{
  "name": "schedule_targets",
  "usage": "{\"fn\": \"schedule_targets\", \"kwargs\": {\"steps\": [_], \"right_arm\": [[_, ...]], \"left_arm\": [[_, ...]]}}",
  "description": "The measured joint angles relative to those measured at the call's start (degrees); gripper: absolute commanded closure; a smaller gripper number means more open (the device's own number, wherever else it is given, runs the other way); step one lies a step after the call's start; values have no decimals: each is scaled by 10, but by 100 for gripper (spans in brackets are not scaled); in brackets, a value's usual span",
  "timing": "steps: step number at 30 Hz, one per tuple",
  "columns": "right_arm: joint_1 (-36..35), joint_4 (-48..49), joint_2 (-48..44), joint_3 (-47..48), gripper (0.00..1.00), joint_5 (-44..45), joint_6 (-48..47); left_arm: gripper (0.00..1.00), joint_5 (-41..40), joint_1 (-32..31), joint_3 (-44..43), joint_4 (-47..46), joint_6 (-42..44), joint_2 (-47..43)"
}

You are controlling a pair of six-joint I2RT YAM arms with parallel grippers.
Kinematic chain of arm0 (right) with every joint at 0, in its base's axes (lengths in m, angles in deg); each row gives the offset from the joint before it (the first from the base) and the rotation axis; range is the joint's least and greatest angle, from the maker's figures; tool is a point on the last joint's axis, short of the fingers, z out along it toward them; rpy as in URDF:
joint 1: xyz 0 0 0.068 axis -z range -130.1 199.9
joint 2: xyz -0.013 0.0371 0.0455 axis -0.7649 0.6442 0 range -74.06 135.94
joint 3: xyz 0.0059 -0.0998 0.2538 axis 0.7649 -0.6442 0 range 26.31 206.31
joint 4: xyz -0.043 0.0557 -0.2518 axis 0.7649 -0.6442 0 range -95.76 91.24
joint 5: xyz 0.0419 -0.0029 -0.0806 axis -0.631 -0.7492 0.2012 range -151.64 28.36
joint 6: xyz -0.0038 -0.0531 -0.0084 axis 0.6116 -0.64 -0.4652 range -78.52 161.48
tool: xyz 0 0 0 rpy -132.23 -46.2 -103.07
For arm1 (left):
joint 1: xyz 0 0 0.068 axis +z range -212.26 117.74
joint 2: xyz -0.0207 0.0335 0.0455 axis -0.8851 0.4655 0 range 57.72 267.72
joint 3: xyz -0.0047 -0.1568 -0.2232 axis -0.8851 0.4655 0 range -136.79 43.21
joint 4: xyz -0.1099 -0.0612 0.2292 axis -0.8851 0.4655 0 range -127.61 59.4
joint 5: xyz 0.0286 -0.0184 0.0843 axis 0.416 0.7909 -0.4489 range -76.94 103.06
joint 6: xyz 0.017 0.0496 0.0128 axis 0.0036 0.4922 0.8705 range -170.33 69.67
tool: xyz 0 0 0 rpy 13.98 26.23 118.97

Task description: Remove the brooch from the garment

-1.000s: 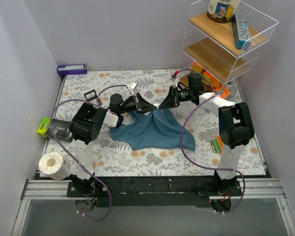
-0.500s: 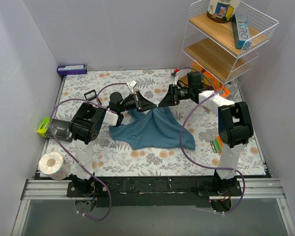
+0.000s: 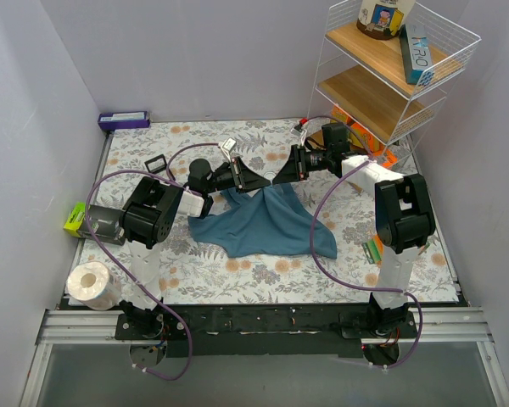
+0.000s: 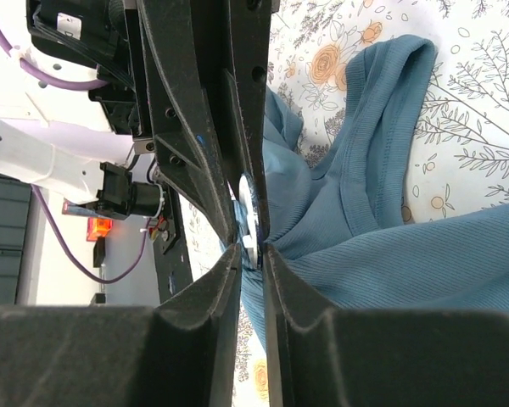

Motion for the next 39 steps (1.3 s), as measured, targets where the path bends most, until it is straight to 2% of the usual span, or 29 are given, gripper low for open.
{"fn": "schedule_targets", "kwargs": {"steps": [2, 3, 6, 8, 19, 39], "right_arm": [[0, 1, 0, 0, 93, 0, -1], [0, 2, 0, 0, 99, 0, 0], [0, 4, 0, 0, 99, 0, -1], [-1, 4, 0, 0, 99, -2, -1], [-4, 3, 0, -1, 99, 4, -6], [-4, -3, 0, -2, 99, 24, -23]], "left_arm": [[100, 0, 0, 0, 0, 0, 0], [94, 1, 0, 0, 0, 0, 0], [61, 0, 0, 0, 3, 0, 0], [58, 0, 0, 0, 10, 9, 0], [62, 12, 0, -20, 59, 64, -1], [73, 6, 3, -22, 101, 57, -1]]}}
